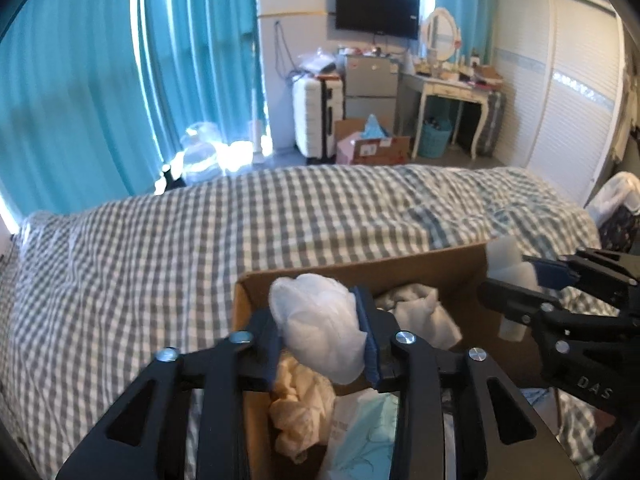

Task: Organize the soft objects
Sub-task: 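Drop the cloth ball and white item into the box, opening both grippers, then grasp the white plush toy with the left gripper while the right grasps the wipes pack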

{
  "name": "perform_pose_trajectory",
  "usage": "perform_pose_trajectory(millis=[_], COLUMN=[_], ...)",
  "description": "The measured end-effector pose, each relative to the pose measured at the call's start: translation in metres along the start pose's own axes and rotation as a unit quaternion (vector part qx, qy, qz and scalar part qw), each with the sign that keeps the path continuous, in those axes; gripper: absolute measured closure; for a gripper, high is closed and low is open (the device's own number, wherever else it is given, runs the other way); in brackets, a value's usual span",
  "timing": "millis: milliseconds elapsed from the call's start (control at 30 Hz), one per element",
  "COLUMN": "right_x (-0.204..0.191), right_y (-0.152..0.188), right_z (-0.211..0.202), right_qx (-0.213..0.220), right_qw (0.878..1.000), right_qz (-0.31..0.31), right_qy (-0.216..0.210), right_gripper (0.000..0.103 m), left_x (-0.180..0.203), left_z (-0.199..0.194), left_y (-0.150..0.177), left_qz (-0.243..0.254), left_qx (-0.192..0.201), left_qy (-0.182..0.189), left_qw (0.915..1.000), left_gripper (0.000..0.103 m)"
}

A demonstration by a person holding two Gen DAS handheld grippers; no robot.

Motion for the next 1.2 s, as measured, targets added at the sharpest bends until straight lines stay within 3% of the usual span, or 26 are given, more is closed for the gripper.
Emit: perform_pose_trajectory(millis=[33,167,233,333,500,667,867,1000,1200], right_x=[0.001,-0.009,-0.015,-0.022,-0.031,-0.047,-0.067,-0.066,-0.05], right_y=[-0.004,-0.014,-0.017,-0.021,-0.011,0.008,0.039,0.067,0.129], right_z=[-0.005,-0.043,-0.066,-0.114,-0.183,-0.236,-0.273,-0.259,-0.192], right_qx=[0.009,0.046,0.061,0.087,0.112,0.116,0.113,0.092,0.065], right_qw=[1.0,0.999,0.997,0.995,0.993,0.993,0.992,0.993,0.994], right_qz=[0.001,-0.021,-0.032,-0.036,-0.039,-0.038,-0.058,-0.062,-0.07], right_qy=[0.003,0.011,0.017,0.02,0.015,0.007,0.011,0.028,0.046], right_gripper=[0.067,0.031,0.028,0.017,0.0,0.0,0.0,0.0,0.0], left_x=[0.0,-0.01,-0.016,-0.019,-0.022,-0.016,0.007,0.017,0.021], left_z=[-0.003,-0.028,-0.051,-0.094,-0.17,-0.233,-0.281,-0.282,-0.243], left_y=[-0.001,-0.01,-0.016,-0.019,-0.014,-0.002,0.021,0.039,0.077], left_qz=[0.0,-0.008,-0.017,-0.023,-0.014,0.006,0.01,0.011,-0.02], left_qx=[0.0,0.017,0.032,0.05,0.072,0.084,0.099,0.106,0.086], left_qy=[-0.002,-0.032,-0.039,-0.04,-0.071,-0.103,-0.083,-0.09,-0.086], left_qw=[1.0,0.9993,0.9986,0.9977,0.9948,0.9911,0.9916,0.9902,0.9924], left_gripper=[0.056,0.045,0.044,0.034,0.029,0.028,0.028,0.028,0.028])
Point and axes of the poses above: each gripper's, at about its wrist camera, not at the fingertips, and z roughly the way its jaws point, x to its right, y to its underside, the point moved 9 cm from there along z, roughly the way its jaws point, and after that the axes turned 11 degrees about z, right-handed, at the moved point
